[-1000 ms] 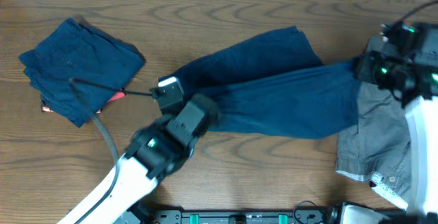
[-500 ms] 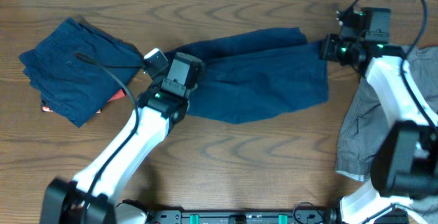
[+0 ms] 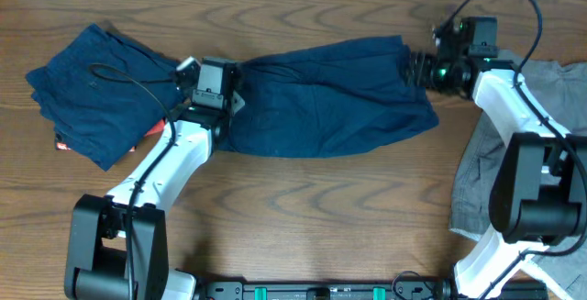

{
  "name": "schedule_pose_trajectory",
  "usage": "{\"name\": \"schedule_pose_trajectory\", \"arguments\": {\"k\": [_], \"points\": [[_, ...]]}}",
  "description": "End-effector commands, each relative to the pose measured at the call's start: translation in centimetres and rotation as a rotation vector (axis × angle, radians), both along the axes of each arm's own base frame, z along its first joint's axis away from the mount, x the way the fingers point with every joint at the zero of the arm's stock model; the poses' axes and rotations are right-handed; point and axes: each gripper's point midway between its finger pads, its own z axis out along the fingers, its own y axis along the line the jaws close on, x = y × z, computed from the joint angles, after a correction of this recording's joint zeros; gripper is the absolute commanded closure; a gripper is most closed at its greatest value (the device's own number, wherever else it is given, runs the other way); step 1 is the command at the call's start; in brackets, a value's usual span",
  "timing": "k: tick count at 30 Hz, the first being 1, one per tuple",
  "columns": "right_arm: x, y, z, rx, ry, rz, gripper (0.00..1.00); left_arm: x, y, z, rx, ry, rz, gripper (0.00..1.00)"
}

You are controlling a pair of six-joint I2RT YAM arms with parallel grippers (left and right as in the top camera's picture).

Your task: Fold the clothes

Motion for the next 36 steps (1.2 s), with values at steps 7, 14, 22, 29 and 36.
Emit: {"name": "schedule_pose_trajectory", "arguments": {"k": [7, 14, 22, 29, 36], "points": [[-4.7, -2.5, 1.4, -0.155, 0.134, 0.0, 0.28, -4.0, -0.6, -1.8, 0.021, 0.198, -0.141, 0.41], [-4.8, -1.8, -0.2, -0.146, 0.166, 0.025, 0.44, -4.0, -0.5, -1.8, 0.021, 0.202, -0.141, 0.41], [-4.6, 0.9, -4.3, -0.002, 0.222, 0.12, 0.6, -4.2, -0.5, -1.9, 0.022, 0.209, -0.141, 0.41], [-2.6, 1.6, -3.9, 0.036, 0.132, 0.139, 0.99, -4.2, -0.5, -1.9, 0.022, 0.209, -0.141, 0.41], [2.6, 0.1, 0.8, -0.006, -0.109, 0.035, 0.99, -4.2, -0.5, -1.9, 0.022, 0.209, -0.141, 0.41]]}}
